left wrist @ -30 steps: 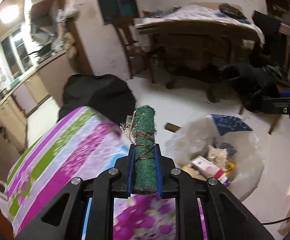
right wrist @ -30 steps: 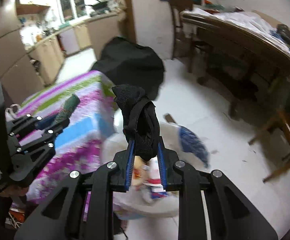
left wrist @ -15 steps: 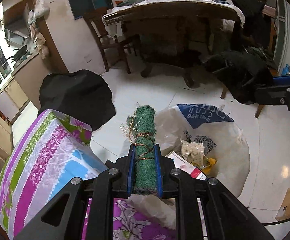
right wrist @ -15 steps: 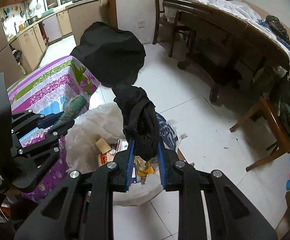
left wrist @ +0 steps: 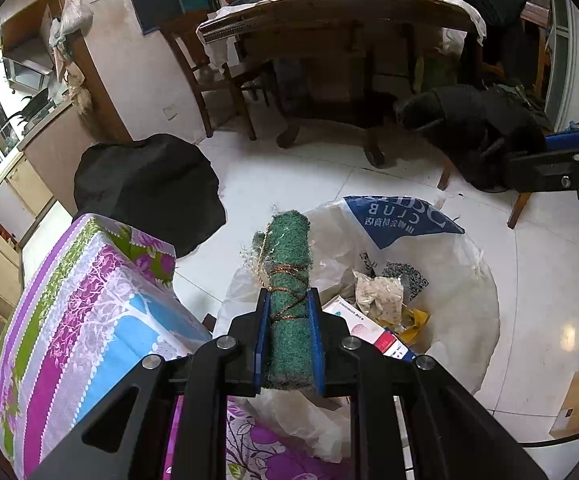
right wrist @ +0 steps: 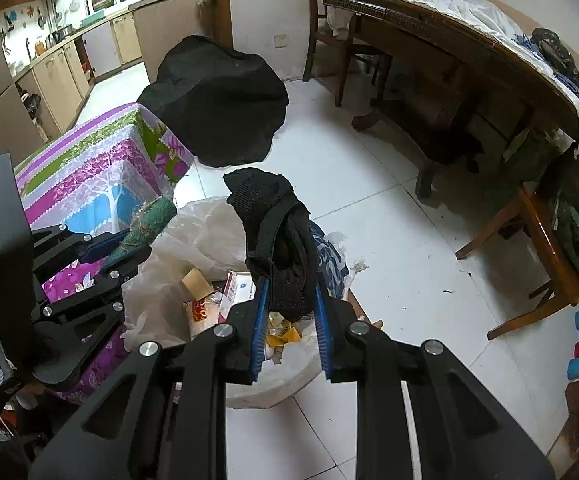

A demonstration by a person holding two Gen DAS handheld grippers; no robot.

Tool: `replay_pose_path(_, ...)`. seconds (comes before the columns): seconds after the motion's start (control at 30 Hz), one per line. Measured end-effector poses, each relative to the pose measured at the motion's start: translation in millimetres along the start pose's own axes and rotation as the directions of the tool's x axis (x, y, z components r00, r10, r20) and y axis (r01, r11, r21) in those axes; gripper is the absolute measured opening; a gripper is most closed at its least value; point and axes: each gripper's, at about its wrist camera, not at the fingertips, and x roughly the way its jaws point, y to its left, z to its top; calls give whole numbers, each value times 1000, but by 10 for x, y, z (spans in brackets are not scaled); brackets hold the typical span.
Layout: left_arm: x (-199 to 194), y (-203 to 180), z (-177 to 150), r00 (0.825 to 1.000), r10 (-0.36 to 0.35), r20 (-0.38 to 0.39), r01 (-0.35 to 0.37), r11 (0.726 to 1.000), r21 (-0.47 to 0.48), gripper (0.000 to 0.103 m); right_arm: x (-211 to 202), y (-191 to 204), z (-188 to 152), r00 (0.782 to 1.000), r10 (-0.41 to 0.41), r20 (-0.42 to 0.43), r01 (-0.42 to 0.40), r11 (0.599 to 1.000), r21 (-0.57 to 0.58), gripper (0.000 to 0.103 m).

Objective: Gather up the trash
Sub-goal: 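Carry the green scrubber and black cloth over the trash bag, then open both tools to drop the scrubber and black cloth into the bag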

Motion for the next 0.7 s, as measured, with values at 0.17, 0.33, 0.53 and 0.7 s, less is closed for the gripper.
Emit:
replay_pose_path(0.17, 49, -8, -2, 1000, -18, -16, 18, 1000, -10, 19, 47, 1, -16, 1000, -2, -10, 2, 1000, -8, 20)
replay_pose_path(0.33, 96, -38, -24, 1000, -11, -22, 11, 1000, -3, 19, 86, 11, -34, 1000, -2, -19, 1, 1000, -18, 20)
replay_pose_path(0.53, 140, -51, -41, 1000, -13, -29, 13, 1000, -5, 19, 103, 16, -15, 1000, -9, -26, 8, 1000, -30, 20)
replay_pose_path(0.7, 167, -59, -44, 999, -12, -32, 12, 1000, -4, 19, 137, 23, -13, 999, -16, -36, 15, 999, -38, 20)
